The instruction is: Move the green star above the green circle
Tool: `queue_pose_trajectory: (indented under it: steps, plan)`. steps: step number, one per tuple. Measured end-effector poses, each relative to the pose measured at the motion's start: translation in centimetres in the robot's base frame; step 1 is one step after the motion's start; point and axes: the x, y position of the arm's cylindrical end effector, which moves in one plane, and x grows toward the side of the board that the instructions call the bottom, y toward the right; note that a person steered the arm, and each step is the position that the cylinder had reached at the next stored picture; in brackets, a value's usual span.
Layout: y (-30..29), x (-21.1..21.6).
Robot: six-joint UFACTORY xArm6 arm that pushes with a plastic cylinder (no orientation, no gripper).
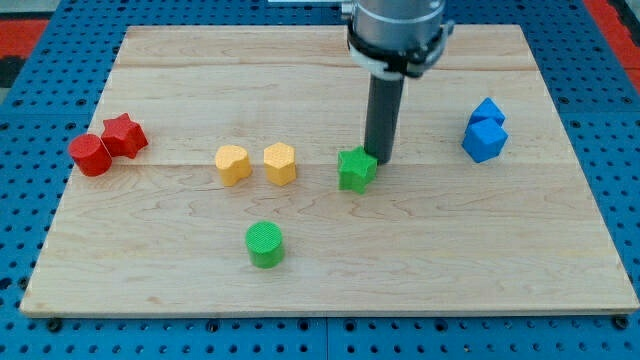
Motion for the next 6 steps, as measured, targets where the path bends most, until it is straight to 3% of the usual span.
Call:
queue_pose_trajectory:
  steps: [1, 2, 3, 5, 6]
  plan:
    - [-1.5, 4.1]
    - [-3.1, 2.2]
    - [-1.4, -2.9]
    - [-7.1, 6.9]
    - [-9.1, 9.0]
